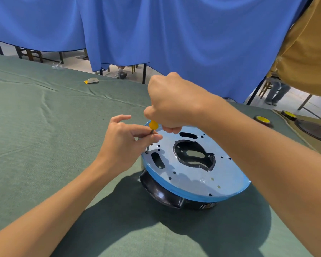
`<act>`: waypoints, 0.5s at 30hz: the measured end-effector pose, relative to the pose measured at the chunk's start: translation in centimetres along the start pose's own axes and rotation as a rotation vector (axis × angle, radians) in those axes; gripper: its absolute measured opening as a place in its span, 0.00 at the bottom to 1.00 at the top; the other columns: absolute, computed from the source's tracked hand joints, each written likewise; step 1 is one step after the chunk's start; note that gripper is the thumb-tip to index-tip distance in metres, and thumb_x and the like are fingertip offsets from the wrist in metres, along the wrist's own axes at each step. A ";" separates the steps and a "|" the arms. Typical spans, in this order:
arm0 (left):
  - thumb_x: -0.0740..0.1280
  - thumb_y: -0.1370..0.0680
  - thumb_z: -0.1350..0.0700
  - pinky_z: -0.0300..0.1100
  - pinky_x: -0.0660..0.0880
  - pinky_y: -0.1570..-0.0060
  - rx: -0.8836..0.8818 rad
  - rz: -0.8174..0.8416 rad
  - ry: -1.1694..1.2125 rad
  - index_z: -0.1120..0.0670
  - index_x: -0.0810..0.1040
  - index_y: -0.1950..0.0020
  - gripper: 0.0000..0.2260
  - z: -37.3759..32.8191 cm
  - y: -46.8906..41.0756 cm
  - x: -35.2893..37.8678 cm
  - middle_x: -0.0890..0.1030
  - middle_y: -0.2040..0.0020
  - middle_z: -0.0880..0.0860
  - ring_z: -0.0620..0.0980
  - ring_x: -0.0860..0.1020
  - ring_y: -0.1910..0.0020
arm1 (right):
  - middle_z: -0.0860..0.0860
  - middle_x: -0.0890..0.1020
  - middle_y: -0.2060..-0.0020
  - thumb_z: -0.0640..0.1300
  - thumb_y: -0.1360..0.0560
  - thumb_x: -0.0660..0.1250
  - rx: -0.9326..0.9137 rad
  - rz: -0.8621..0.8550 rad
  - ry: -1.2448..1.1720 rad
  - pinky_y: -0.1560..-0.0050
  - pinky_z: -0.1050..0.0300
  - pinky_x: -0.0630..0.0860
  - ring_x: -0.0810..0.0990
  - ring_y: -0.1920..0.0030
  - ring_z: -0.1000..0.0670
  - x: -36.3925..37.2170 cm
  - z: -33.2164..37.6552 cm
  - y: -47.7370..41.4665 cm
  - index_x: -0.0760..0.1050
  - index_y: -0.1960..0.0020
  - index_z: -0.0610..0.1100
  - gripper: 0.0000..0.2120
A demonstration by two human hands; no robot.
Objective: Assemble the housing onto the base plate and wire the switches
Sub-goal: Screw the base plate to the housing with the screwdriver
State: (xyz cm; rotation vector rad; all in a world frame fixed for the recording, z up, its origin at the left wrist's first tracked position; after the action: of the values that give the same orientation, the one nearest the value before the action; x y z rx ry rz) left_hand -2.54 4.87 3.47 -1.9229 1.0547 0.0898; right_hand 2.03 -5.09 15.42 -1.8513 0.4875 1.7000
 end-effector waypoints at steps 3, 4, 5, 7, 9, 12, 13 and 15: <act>0.73 0.26 0.57 0.33 0.59 0.33 -0.001 0.042 0.024 0.54 0.87 0.57 0.03 0.1 0.0 0.2 0.83 0.59 0.37 0.33 0.79 0.55 | 0.49 0.72 0.73 0.40 0.24 0.64 0.006 0.020 0.001 0.83 0.64 0.68 0.76 0.80 0.51 0.0 -0.1 -0.2 0.62 0.66 0.45 0.15; 0.73 0.25 0.58 0.36 0.60 0.32 -0.002 0.060 0.033 0.54 0.87 0.56 0.04 0.1 0.0 0.2 0.85 0.62 0.43 0.35 0.80 0.55 | 0.49 0.72 0.75 0.44 0.24 0.65 -0.013 0.051 0.017 0.82 0.65 0.66 0.78 0.78 0.50 -0.3 -0.1 -0.2 0.64 0.66 0.45 0.16; 0.72 0.25 0.58 0.39 0.61 0.31 0.001 0.073 0.039 0.54 0.87 0.56 0.04 0.1 0.0 0.2 0.86 0.63 0.45 0.36 0.81 0.55 | 0.50 0.74 0.75 0.49 0.24 0.67 -0.050 0.099 0.059 0.80 0.66 0.64 0.80 0.74 0.50 -0.6 -0.1 -0.2 0.68 0.67 0.45 0.16; 0.70 0.24 0.55 0.41 0.61 0.30 0.012 0.087 0.050 0.55 0.87 0.55 0.07 0.2 -0.1 0.2 0.86 0.62 0.47 0.38 0.81 0.54 | 0.50 0.79 0.71 0.54 0.27 0.71 -0.163 0.193 0.193 0.77 0.65 0.63 0.81 0.66 0.51 -1.2 0.0 -0.5 0.78 0.62 0.48 0.11; 0.67 0.24 0.50 0.39 0.60 0.30 0.022 0.108 0.071 0.54 0.87 0.54 0.12 0.1 -0.1 0.2 0.86 0.63 0.51 0.39 0.81 0.54 | 0.52 0.80 0.69 0.52 0.29 0.73 -0.271 0.226 0.285 0.76 0.63 0.63 0.78 0.65 0.54 -1.6 0.3 -0.7 0.79 0.62 0.51 0.07; 0.64 0.25 0.48 0.34 0.57 0.30 0.031 0.135 0.084 0.55 0.87 0.52 0.16 0.1 -0.1 0.0 0.86 0.63 0.52 0.40 0.81 0.52 | 0.52 0.71 0.77 0.51 0.28 0.72 -0.340 0.214 0.360 0.75 0.60 0.60 0.67 0.70 0.56 -1.5 0.9 -1.2 0.66 0.72 0.47 0.20; 0.63 0.24 0.48 0.32 0.56 0.30 0.041 0.141 0.080 0.55 0.87 0.52 0.15 0.1 -0.1 0.0 0.86 0.61 0.51 0.40 0.81 0.51 | 0.52 0.71 0.79 0.52 0.27 0.72 -0.336 0.224 0.364 0.74 0.59 0.61 0.67 0.70 0.56 -1.3 1.1 -1.5 0.65 0.72 0.46 0.22; 0.62 0.23 0.49 0.30 0.55 0.31 0.076 0.154 0.060 0.55 0.86 0.50 0.15 0.0 -0.1 0.0 0.86 0.57 0.48 0.38 0.80 0.49 | 0.54 0.73 0.84 0.51 0.26 0.70 -0.278 0.276 0.340 0.73 0.60 0.66 0.73 0.71 0.55 -0.9 1.2 -2.1 0.69 0.73 0.46 0.21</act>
State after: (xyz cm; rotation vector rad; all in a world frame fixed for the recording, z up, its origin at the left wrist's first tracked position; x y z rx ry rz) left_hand -2.48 4.87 3.51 -1.7843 1.2292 0.0779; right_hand 2.28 -2.87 16.63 -2.3878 0.6996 1.6985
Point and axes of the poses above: each hand's wrist, its own y-axis away from the middle knuckle, its own x-axis out of the palm, z = x × y, the point moved 2 cm from there along -y, towards the middle knuckle
